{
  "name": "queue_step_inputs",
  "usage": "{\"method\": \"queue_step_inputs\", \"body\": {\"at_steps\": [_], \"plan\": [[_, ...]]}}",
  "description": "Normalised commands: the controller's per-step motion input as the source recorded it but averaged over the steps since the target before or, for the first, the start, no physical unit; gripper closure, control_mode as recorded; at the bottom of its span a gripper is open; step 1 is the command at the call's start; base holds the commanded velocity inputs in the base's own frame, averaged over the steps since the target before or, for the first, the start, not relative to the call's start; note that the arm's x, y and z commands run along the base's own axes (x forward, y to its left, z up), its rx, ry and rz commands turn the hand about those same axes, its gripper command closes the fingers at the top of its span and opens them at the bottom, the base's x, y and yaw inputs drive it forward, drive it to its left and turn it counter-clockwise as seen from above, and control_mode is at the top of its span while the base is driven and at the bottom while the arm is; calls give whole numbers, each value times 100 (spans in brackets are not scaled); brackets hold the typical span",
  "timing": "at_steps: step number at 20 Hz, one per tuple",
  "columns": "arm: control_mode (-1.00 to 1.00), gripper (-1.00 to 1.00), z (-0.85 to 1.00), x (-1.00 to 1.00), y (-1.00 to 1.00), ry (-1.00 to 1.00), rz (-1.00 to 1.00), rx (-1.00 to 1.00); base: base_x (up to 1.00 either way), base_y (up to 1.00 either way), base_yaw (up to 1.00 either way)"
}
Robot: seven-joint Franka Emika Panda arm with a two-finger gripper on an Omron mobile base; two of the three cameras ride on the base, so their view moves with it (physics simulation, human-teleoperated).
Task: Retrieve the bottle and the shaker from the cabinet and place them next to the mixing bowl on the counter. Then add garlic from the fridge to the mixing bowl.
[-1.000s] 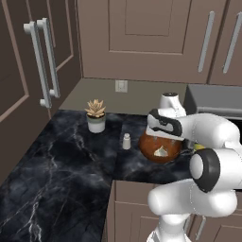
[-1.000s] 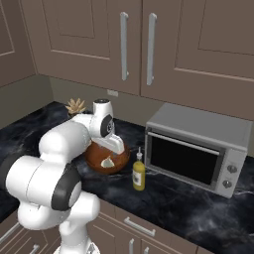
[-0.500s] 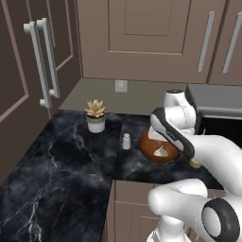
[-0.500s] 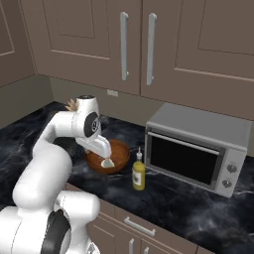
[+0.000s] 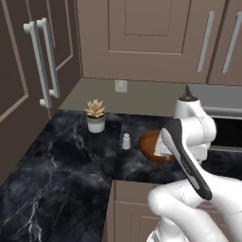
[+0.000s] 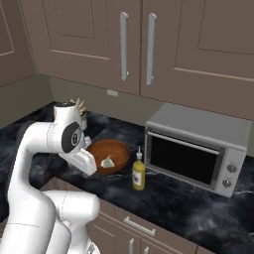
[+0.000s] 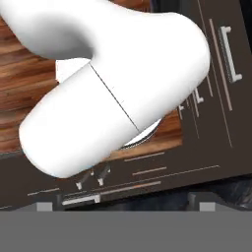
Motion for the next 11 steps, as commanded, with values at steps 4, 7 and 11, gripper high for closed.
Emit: {"method": "queue_step_inputs", "body": {"at_steps": [4,7,11], "plan": [[-100,-100,-1,-78,53,-1,2,-2,0,0,0],[-100,-100,-42,-23,100,-2,9,-2,0,0,0],[-100,-100,-26,0,100,0,9,-7,0,0,0]]}}
